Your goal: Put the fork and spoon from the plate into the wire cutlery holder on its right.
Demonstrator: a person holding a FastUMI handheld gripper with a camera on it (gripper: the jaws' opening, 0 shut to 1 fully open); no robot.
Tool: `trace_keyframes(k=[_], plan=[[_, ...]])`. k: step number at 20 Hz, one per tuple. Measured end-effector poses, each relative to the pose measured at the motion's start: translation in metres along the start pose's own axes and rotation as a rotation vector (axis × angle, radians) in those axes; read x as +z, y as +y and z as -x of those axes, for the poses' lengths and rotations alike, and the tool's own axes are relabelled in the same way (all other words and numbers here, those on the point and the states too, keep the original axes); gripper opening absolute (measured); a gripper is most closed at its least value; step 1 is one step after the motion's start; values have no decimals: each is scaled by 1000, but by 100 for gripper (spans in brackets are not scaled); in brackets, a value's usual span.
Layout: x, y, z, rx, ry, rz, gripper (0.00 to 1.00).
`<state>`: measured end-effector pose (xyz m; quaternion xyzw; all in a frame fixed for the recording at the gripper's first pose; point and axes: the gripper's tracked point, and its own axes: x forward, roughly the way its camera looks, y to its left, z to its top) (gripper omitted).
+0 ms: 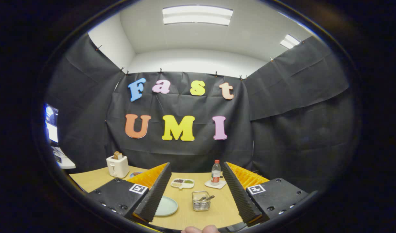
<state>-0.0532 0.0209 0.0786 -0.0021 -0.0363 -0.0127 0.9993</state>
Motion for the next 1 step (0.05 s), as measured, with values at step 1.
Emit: trace_keyframes(k=[1], plan=[[0, -1, -1, -3, -4, -7, 95]])
